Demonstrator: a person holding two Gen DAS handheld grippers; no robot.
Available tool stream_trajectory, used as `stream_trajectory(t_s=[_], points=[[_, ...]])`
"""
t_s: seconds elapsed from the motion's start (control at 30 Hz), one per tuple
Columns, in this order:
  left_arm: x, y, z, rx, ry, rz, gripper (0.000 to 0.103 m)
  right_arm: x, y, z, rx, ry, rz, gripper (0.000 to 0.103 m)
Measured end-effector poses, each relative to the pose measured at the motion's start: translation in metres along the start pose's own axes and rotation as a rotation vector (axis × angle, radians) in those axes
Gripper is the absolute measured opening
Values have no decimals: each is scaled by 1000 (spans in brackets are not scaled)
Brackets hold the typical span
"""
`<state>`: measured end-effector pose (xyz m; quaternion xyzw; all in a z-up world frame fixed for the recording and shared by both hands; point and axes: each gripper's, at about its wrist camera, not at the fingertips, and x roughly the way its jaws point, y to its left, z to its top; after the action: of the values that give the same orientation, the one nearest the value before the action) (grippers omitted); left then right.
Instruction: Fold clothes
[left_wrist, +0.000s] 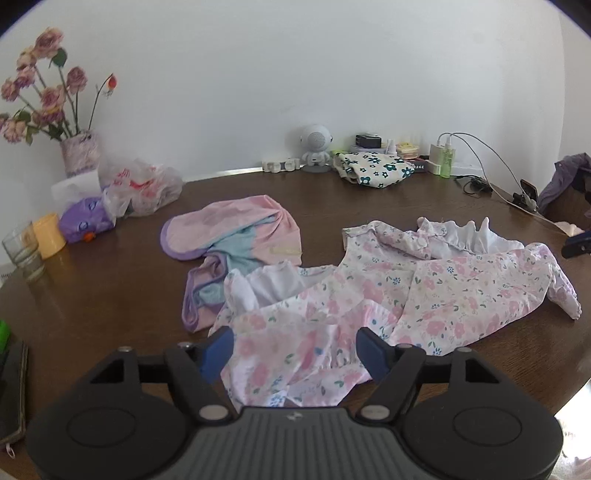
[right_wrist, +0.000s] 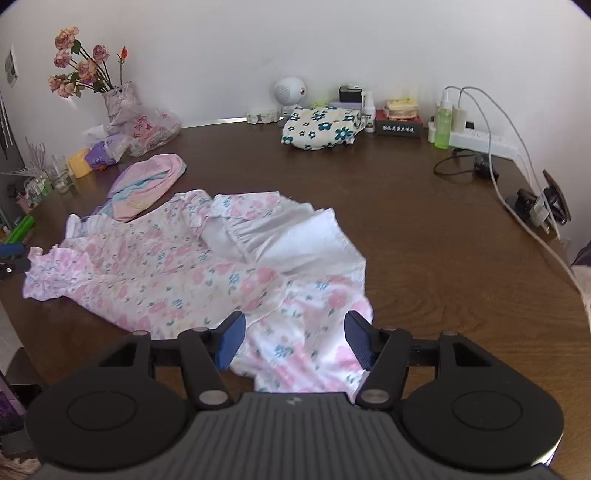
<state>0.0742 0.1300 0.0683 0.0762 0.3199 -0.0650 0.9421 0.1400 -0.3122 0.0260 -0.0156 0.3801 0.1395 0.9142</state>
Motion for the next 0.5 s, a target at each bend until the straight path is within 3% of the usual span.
stream_trajectory(t_s=[0.07,0.2,0.3,0.5], points=[[9,-6,7,47,19,-6,77,19,-7,10,-1,29,-27,63],[40,-12,5,82,97,-6,79,48,-13,23,1,83,34,65],[54,-9,-1,83,128,4,79,58,-1,30,-106,105,89,78],[66,5,4,61,134,1,79,81,8,41,-230,212,121,77]])
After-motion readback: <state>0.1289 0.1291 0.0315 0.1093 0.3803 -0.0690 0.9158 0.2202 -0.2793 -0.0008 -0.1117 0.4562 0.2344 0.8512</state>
